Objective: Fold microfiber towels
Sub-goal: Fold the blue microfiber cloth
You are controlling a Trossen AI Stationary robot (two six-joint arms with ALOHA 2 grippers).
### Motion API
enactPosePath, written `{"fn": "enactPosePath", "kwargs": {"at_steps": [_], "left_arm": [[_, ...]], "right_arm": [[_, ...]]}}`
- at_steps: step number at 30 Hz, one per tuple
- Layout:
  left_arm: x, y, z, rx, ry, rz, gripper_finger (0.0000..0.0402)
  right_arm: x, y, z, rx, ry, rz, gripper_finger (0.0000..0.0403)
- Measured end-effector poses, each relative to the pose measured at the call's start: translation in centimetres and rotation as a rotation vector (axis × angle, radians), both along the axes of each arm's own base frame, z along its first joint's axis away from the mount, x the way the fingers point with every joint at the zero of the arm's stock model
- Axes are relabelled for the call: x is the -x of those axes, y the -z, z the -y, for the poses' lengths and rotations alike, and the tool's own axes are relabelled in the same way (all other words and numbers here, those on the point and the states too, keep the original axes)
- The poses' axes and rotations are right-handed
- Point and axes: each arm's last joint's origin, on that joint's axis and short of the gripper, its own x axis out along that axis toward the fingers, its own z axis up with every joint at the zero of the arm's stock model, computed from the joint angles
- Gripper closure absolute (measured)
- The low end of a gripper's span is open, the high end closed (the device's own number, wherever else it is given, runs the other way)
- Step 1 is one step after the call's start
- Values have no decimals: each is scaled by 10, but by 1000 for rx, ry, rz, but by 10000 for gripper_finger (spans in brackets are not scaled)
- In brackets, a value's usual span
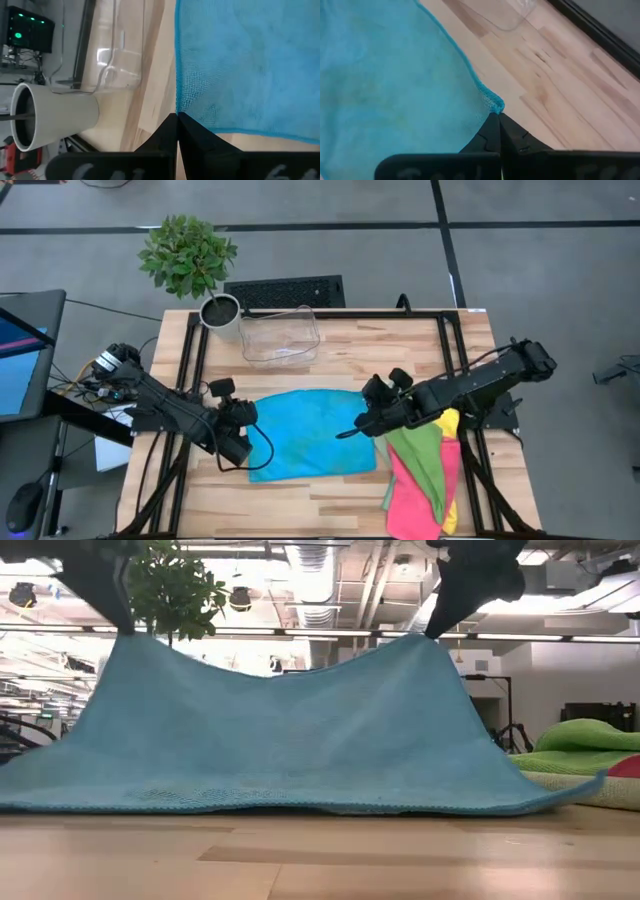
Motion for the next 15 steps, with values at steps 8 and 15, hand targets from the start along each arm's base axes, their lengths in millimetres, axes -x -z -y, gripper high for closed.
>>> {"fn": "enactPosePath", "kwargs": {"at_steps": [8,15], "left_arm": [[2,9,4,9,-26,45,401],[1,6,22,103,0,142,401]], "right_arm": [[2,7,-12,-4,-13,-27,394],[2,19,-35,-22,-32,-27,394]]}}
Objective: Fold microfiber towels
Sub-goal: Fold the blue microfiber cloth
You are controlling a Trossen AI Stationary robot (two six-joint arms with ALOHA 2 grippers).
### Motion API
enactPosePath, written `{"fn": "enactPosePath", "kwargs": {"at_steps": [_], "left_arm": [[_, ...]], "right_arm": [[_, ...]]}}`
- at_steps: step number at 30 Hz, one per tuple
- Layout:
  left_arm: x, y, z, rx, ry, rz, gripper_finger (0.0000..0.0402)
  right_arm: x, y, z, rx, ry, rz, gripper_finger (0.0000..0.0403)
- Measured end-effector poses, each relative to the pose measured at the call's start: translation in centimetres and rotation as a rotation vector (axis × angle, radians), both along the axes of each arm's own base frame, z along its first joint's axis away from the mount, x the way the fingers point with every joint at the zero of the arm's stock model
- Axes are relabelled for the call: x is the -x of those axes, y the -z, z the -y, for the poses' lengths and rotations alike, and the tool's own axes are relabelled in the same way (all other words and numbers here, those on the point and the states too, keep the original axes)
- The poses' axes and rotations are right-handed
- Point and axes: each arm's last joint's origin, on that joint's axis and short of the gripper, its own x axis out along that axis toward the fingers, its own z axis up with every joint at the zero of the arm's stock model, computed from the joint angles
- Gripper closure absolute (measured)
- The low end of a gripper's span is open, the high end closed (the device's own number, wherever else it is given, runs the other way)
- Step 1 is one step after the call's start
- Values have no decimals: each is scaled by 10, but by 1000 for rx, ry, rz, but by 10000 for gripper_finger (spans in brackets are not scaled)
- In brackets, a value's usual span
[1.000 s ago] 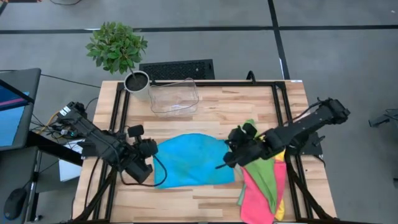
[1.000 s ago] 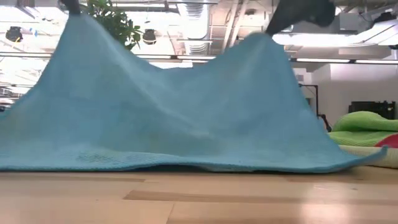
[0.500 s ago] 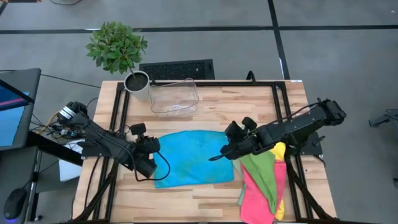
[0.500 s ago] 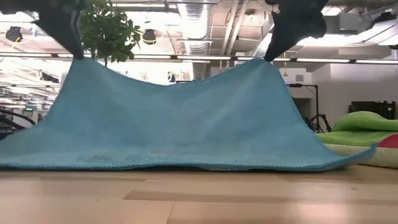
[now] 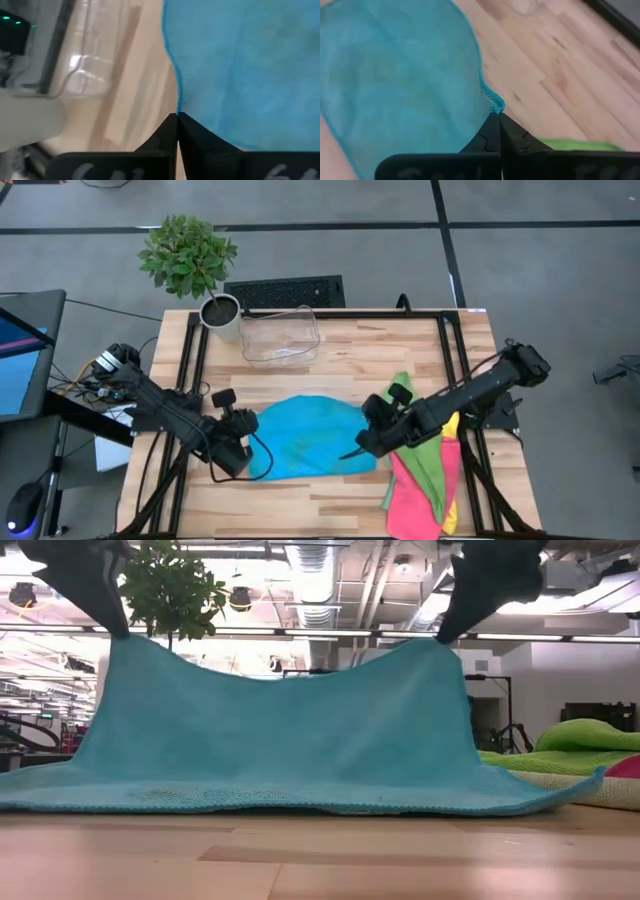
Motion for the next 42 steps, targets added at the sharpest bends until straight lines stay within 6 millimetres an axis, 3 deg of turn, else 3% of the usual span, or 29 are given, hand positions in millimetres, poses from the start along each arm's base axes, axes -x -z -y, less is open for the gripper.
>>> {"fn": "enactPosePath", "kwargs": {"at_steps": [12,20,30,42], "left_arm": [[8,4,28,120,52,94,401],[26,27,33,128,8,82,401],[23,34,43,214,31,162,401],[24,34,51,270,54,176,401]], "right_arm": [[2,28,-30,-7,-4,-50,392],[15,27,-49,-52,-8,-26,391],[26,27,-70,-105,13,55,391],[16,72,-85,-62,-3,-67,391]]}}
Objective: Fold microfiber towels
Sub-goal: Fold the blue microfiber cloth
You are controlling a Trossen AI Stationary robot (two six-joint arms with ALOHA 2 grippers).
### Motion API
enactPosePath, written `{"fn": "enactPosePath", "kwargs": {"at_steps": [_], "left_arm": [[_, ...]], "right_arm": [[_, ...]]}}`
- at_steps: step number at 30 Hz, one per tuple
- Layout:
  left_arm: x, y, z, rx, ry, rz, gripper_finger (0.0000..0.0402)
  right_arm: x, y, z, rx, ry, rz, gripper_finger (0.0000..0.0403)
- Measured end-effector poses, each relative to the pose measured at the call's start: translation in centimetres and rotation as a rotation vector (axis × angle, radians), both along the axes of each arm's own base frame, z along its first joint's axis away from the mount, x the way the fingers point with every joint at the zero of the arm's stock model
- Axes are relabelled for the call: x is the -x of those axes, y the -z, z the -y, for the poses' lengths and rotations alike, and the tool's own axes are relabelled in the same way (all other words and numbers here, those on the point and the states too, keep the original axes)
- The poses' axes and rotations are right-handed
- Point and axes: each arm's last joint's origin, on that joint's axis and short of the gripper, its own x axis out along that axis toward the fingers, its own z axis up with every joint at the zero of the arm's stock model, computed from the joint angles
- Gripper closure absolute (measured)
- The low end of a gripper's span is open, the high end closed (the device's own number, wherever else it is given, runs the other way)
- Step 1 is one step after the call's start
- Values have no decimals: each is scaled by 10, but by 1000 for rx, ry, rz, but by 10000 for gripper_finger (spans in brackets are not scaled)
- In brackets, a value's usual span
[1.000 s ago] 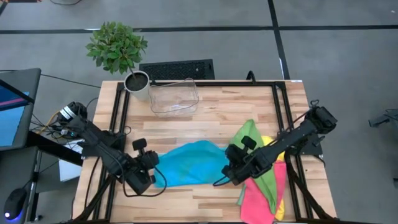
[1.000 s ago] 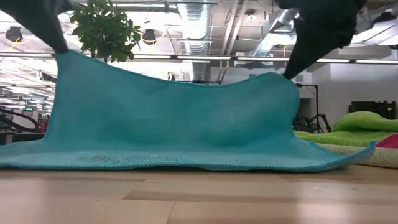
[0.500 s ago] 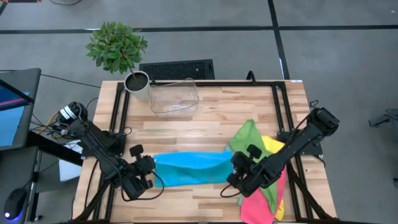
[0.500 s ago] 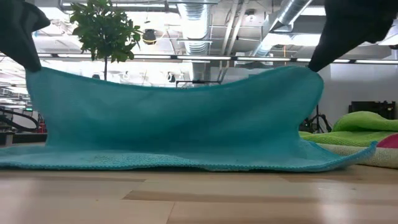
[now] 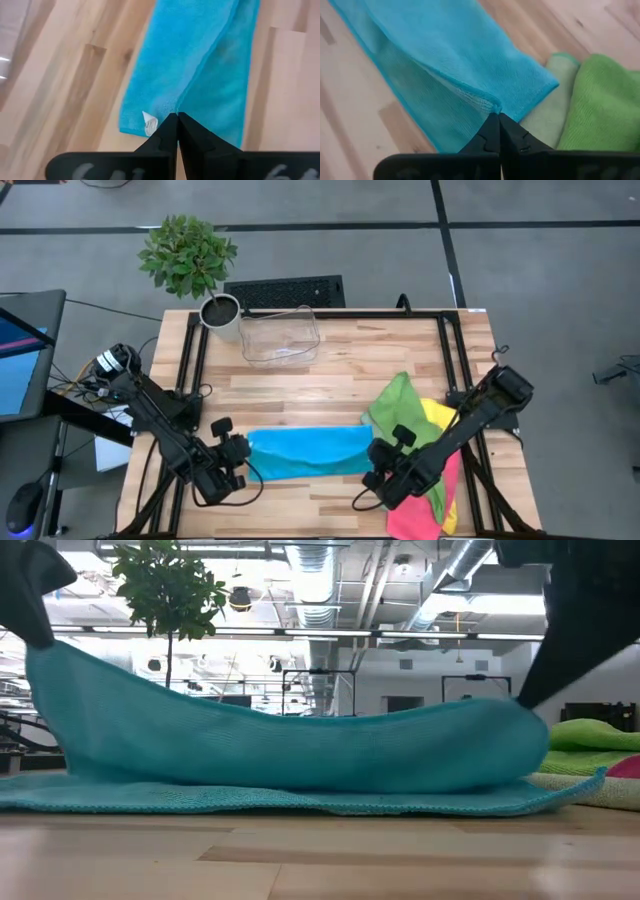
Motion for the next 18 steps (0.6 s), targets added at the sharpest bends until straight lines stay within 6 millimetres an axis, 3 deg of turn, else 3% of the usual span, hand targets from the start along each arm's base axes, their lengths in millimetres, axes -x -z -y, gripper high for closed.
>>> {"fn": "enactPosePath", "kwargs": {"at_steps": [18], "left_arm": [[-1,4,6,48,35,25,401]], "right_arm": [[6,4,-10,-4,-37,-15,378]]}}
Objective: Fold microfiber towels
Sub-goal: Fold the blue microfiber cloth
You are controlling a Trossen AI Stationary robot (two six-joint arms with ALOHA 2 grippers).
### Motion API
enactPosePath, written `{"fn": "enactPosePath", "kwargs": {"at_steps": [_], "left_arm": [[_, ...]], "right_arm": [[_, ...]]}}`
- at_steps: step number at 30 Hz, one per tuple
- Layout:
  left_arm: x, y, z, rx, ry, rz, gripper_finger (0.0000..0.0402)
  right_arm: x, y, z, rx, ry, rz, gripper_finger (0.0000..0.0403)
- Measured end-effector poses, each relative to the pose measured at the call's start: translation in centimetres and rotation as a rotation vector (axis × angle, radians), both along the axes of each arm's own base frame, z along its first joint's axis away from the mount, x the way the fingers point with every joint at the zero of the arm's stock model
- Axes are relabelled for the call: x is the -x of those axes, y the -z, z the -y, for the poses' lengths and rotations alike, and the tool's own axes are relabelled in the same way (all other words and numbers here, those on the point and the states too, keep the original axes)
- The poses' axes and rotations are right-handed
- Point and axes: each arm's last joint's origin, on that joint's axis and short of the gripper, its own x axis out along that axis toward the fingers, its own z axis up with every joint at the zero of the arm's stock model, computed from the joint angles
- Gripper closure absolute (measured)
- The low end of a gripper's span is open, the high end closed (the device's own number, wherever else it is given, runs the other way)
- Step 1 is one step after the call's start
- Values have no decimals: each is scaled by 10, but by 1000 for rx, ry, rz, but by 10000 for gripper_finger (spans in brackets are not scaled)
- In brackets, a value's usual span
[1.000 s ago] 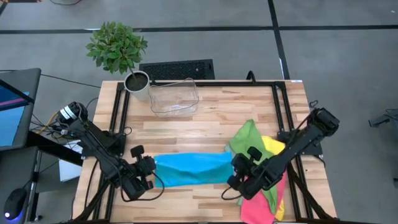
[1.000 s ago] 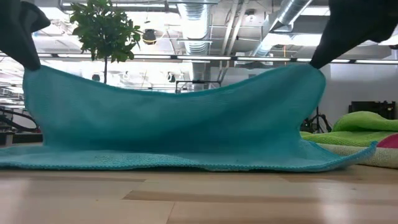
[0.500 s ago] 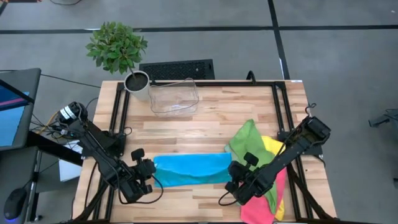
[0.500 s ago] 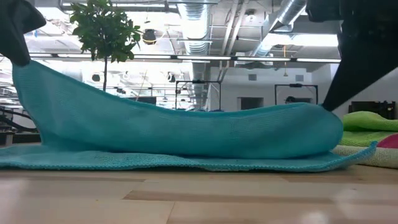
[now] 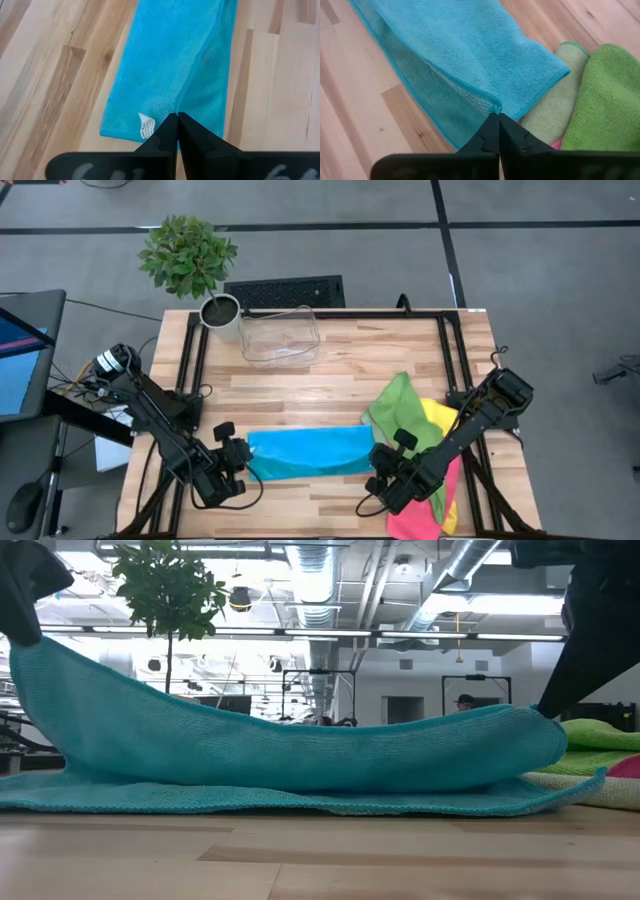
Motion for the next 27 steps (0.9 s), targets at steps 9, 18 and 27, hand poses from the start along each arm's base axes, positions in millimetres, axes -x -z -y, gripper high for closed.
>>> {"fn": "enactPosePath", "kwargs": {"at_steps": [9,18,27], "left_arm": [[0,0,0,5,3,-10,393],[1,1,1,7,40,-39,322],[-8,-4,1,-82,53,99,252]], "right_arm": [[-1,1,-2,-26,-50,-33,346],[0,0,-4,-29,-63,-37,323],[-10,-3,7,75,-77,22,307]]}}
